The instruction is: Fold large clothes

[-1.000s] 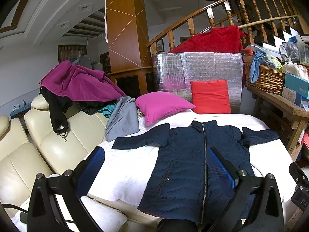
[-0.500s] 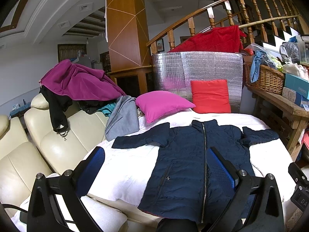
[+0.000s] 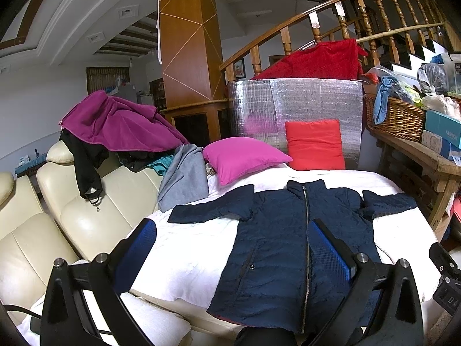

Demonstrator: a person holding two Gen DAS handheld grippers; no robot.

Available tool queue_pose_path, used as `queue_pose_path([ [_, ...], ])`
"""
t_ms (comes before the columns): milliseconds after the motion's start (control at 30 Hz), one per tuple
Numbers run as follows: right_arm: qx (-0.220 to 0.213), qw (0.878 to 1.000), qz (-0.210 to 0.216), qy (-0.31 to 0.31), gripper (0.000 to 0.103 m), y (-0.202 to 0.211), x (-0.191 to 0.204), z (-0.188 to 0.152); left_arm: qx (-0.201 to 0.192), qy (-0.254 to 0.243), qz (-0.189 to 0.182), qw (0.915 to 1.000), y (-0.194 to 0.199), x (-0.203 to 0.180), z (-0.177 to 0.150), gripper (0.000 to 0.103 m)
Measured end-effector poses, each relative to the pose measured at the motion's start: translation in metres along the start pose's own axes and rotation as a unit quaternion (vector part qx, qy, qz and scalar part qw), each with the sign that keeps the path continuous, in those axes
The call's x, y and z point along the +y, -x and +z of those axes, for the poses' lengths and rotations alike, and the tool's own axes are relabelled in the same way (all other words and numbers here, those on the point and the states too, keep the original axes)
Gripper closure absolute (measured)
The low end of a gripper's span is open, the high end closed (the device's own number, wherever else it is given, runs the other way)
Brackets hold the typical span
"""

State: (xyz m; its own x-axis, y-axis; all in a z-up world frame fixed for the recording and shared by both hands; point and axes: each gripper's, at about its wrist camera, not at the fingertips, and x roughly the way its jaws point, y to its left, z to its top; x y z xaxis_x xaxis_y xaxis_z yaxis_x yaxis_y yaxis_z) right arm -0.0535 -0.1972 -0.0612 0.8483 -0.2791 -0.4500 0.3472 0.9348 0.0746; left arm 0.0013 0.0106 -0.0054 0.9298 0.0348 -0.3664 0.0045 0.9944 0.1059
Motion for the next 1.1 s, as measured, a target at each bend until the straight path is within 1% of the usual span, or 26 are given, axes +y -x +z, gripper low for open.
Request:
queue_pose_path([
  [467,0.001,1.0,-0.001,0.002,0.0,-0.002,0.003,0.002,0.001,0.001,0.0,1.0,-0.001,0.003,0.0,0.0],
  [600,0.003,1.0,-0.001,0.0,0.0,-0.006,0.002,0.002,0.005,-0.001,-0.001,1.0,-0.006,0.002,-0.001,0.0],
  [700,0.006,1.0,0.003,-0.003,0.0,-0.011,-0.004,0.006,0.012,-0.002,-0.004,0.9999,-0.018,-0.002,0.001,0.0],
  [767,0.01,1.0,0.016,-0.012,0.0,-0.017,-0.015,0.011,0.031,-0.001,-0.017,0.9994,-0.034,-0.007,0.002,0.0],
  [833,0.016,0.999,0.029,-0.025,0.0,-0.028,-0.03,0.016,0.06,-0.002,-0.038,0.9975,-0.061,-0.016,0.002,0.0],
  [867,0.019,0.998,0.036,-0.038,0.0,-0.037,-0.042,0.019,0.076,-0.006,-0.048,0.996,-0.077,-0.022,0.003,0.0],
  [900,0.023,0.997,0.046,-0.054,0.0,-0.048,-0.058,0.022,0.098,-0.013,-0.059,0.9934,-0.102,-0.033,0.003,0.0],
  [933,0.029,0.996,0.055,-0.067,0.0,-0.057,-0.069,0.025,0.109,-0.016,-0.062,0.992,-0.116,-0.039,0.002,0.0],
  [967,0.039,0.993,0.069,-0.088,0.0,-0.072,-0.088,0.029,0.125,-0.019,-0.065,0.9899,-0.137,-0.047,0.0,0.0],
  [1033,0.06,0.984,0.095,-0.135,0.0,-0.107,-0.127,0.035,0.169,-0.019,-0.069,0.9829,-0.19,-0.065,-0.008,0.0],
  [1067,0.069,0.978,0.108,-0.165,0.0,-0.128,-0.148,0.037,0.183,-0.017,-0.072,0.9803,-0.207,-0.072,-0.013,0.0],
  [1100,0.077,0.973,0.116,-0.184,0.0,-0.143,-0.161,0.038,0.207,-0.01,-0.073,0.9756,-0.238,-0.08,-0.021,0.0],
])
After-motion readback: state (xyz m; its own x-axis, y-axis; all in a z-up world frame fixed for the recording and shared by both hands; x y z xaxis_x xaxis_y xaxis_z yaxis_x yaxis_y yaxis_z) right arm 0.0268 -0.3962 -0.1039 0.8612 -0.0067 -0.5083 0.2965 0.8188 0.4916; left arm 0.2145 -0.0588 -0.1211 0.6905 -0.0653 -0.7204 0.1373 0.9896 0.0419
